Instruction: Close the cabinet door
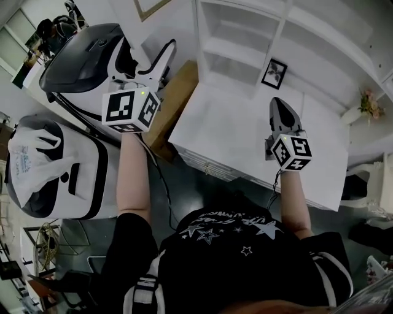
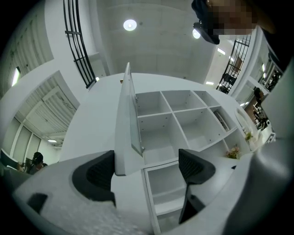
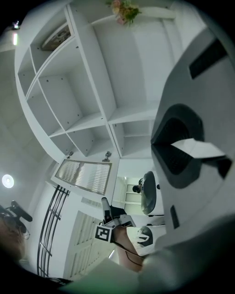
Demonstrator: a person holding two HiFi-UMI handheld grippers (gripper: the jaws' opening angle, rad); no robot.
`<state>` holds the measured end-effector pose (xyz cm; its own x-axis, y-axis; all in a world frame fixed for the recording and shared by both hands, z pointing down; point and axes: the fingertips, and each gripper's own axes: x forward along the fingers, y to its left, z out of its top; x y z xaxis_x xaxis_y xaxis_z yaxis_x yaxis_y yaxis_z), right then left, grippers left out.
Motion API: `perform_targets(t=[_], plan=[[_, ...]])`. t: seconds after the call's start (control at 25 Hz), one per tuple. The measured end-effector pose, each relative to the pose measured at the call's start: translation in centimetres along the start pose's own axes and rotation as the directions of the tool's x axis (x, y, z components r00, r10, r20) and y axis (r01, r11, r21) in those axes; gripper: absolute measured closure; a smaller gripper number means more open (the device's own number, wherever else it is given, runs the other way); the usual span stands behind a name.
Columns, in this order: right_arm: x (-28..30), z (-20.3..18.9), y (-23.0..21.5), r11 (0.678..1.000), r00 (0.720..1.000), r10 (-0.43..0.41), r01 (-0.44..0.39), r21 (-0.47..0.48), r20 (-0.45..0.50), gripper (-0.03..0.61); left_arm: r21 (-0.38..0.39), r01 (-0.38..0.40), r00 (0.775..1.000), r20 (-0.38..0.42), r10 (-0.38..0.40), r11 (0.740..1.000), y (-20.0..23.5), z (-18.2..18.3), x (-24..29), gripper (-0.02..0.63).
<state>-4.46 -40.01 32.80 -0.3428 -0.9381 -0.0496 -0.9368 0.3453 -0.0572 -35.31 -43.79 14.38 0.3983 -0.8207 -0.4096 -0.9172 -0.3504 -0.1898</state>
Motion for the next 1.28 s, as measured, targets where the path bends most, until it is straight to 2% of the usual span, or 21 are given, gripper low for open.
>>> perform_targets(t=[0.16, 0.32, 0.4, 0.64, 0.76, 0.92, 1.12, 1.28], plan=[[0.1, -0.9, -0.1, 1.0, 1.0, 0.012, -0.012, 0.015, -0.017, 0.573, 0.005, -0.007, 0.999, -0.037, 0.007, 1.0, -0.4, 0.0, -0.2, 0.179], [0.1, -0.9, -0.8, 0.999, 0.999, 0.033, -0.033, 0.02, -0.011, 0.572, 0.016, -0.008, 0.999, -0.04, 0.009, 1.0, -2.1, 0.3, -0.3, 0.257], [-0.2, -0.6, -1.4, 0.999, 0.999, 0.038, -0.038, 0.018, -0.005, 0.573, 0.026, 0.004, 1.0, -0.025, -0.003, 1.0, -3.9, 0.6, -0.3, 0.263], [-1.5, 0.4, -4.5, 1.0, 1.0, 0.02, -0.02, 0.019, 0.015, 0.572, -0.03, 0.075, 0.997, 0.038, -0.074, 0.997, -9.9, 1.6, 1.1, 0.262], [-2.1, 0.7, -6.3, 1.0, 1.0, 0.004, -0.005, 0.021, 0.025, 0.572, -0.018, 0.137, 0.989, 0.059, -0.136, 0.99, -13.0, 1.8, 2.1, 0.266], [-2.9, 1.0, -8.4, 1.0, 0.999, -0.019, 0.018, 0.026, 0.035, 0.572, -0.003, 0.178, 0.98, 0.086, -0.177, 0.984, -16.6, 2.1, 4.8, 0.308], [-3.8, 1.1, -10.9, 0.999, 0.998, -0.044, 0.043, 0.033, 0.041, 0.573, -0.013, 0.16, 0.984, 0.076, -0.159, 0.987, -19.1, 1.4, 8.5, 0.42], [-4.2, 1.1, -12.7, 0.998, 0.997, -0.063, 0.062, 0.03, 0.039, 0.573, -0.024, 0.158, 0.986, 0.051, -0.157, 0.987, -20.1, 0.3, 10.6, 0.433]])
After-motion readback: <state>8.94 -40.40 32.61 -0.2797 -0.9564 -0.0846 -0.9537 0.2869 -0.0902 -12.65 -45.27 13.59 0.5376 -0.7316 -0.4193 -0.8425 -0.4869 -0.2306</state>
